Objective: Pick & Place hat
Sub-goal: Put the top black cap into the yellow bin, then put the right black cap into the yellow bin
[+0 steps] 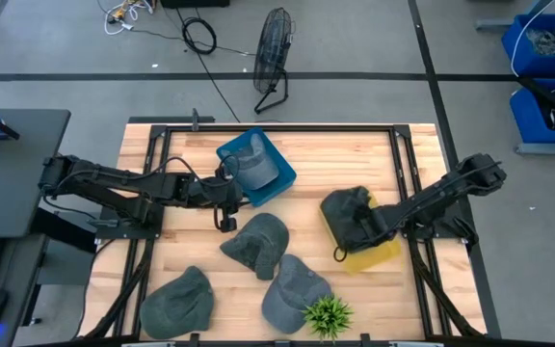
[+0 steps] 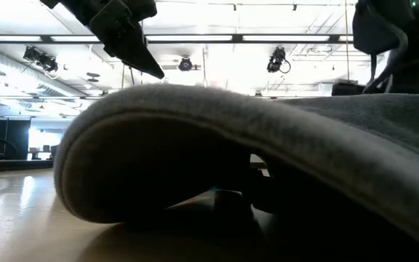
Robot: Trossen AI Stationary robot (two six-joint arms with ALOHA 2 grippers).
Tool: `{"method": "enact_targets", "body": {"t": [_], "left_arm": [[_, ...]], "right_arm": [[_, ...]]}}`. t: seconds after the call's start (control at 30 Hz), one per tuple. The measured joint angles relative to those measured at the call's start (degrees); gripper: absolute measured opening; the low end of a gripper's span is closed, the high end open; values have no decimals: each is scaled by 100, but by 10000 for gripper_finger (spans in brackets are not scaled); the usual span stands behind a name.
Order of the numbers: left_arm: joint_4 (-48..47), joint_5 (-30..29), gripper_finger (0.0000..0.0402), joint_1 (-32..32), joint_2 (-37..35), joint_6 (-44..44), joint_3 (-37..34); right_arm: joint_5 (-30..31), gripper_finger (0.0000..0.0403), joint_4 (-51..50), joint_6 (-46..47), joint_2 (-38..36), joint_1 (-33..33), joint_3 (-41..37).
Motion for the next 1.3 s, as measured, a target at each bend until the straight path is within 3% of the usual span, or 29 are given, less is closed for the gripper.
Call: {"method": "enact_targets", "body": {"t": [0.3,0.53,0.63,0.83,1.0,1.3], "left_arm": [[0,0,87,0,0,148,0],[8,2,87,99,0,103,0],[26,2,87,151,0,102,2],[245,2,87,156,0,99,2],[446,8,87,142,0,96,4],[557,165,87,83,0,-435,4]], "right_arm": [[-13,75,-1178,1349,-200,-262,470],[-13,75,-1285,1668,-1133,-259,810],[-68,75,-964,1778,-1736,-260,903],[-881,75,807,2057,-2771,-256,866],[-873,75,1375,2019,-3092,-256,866],[-828,75,1542,261,-3001,-258,855]]}}
